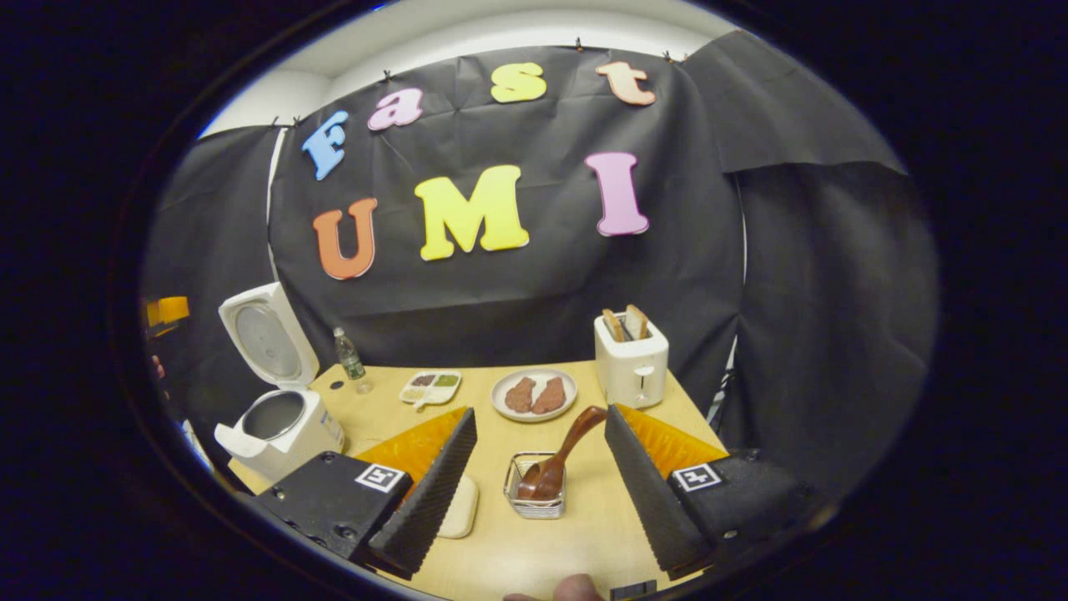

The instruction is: Close the left gripper, press the button to open the rice cooker; take a wooden spoon from the chopstick holder with the right hand, scoop a spoonful of rice and pour it into the rice cooker, then put the wooden spoon back into the chopstick holder.

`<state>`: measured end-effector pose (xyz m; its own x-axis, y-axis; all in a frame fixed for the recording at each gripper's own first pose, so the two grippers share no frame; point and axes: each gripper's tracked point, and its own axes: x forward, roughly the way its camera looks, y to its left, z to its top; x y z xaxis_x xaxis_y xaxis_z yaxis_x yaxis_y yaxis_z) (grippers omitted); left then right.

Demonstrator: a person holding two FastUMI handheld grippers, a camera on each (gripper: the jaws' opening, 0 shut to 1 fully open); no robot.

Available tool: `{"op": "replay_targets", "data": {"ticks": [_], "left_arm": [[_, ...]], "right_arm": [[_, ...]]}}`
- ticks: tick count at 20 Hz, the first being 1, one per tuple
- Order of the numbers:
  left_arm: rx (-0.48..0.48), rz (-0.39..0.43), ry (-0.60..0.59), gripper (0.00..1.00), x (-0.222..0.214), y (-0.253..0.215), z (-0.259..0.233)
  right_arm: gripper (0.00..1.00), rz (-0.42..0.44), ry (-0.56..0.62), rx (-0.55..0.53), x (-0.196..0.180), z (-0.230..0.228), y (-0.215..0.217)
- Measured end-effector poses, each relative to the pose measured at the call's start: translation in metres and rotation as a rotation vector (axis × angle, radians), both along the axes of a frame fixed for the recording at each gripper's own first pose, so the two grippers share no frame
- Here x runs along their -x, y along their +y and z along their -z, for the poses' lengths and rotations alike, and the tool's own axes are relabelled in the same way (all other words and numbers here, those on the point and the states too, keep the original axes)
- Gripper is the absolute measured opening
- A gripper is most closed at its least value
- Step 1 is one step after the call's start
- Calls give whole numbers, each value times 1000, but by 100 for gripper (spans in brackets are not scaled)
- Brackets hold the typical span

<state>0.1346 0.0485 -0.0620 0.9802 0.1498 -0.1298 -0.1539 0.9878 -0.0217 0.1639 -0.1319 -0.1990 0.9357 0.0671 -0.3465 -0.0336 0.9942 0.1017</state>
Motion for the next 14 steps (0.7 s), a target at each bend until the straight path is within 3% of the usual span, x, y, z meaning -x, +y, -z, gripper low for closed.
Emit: {"op": "replay_targets", "data": {"ticks": [7,8,10,11,14], "left_arm": [[-44,-77,36,94,-9,-5,11],[-52,-81,49,95,-9,-7,13],[-58,-95,72,94,-7,-7,18],[-54,-106,80,95,-6,-7,18],[-53,-138,93,95,2,-6,21]], "right_arm": [[100,-10,189,-70,-70,99,-19],[89,-8,223,-84,-77,113,-20],[84,-1,264,-115,-92,132,-22],[91,2,281,-124,-98,140,-21],[79,-25,298,-152,-111,146,-10]]}}
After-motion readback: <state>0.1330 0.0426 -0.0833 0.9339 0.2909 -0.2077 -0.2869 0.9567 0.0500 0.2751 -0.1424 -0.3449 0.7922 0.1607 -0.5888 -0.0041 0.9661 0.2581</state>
